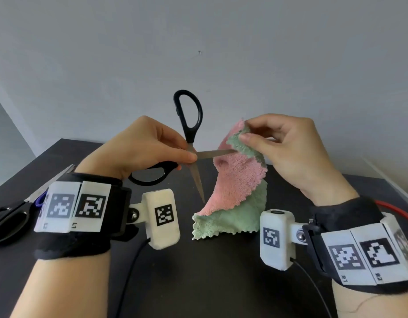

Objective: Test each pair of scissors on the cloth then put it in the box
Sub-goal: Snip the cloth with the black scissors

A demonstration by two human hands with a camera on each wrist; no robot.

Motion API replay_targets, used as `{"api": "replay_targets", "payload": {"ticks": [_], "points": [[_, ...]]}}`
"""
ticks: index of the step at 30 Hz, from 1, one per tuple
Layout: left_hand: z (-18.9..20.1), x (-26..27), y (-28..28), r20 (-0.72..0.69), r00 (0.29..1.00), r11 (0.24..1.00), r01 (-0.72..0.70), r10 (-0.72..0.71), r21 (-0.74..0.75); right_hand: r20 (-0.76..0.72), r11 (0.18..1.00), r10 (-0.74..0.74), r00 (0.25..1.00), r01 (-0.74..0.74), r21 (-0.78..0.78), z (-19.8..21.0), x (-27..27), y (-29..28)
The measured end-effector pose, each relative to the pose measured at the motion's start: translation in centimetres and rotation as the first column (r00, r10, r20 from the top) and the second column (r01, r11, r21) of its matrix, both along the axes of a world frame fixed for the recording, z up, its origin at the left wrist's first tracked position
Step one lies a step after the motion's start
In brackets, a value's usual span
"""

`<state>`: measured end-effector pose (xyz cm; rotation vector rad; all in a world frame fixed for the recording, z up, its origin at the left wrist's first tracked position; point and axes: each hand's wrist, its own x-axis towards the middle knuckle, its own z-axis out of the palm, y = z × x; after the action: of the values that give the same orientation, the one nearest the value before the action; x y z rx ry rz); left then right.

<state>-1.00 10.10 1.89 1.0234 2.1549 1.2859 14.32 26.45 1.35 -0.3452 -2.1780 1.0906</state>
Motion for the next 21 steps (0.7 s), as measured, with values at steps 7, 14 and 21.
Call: {"api": "replay_targets", "payload": {"ticks": [7,14,21], "points": [[0.0,0.3,0.5,-0.029,0.997,0.996,0.075,-0.076,-0.043,0.15,0.993,0.096,0.984,-0.105,0.052,-0.5,-1.0,-1.8],[-0.2,0.5,0.8,-0.038,0.994,0.994,0.106,-0.107,-0.037,0.173,0.993,0.088,0.981,-0.099,0.06,-1.3,-1.7,-2.1],[-0.3,0.4,0.8,-0.035,0.991,0.991,0.13,-0.13,-0.023,0.144,0.996,0.048,0.988,-0.057,0.062,-1.3,-1.7,-2.5]]}}
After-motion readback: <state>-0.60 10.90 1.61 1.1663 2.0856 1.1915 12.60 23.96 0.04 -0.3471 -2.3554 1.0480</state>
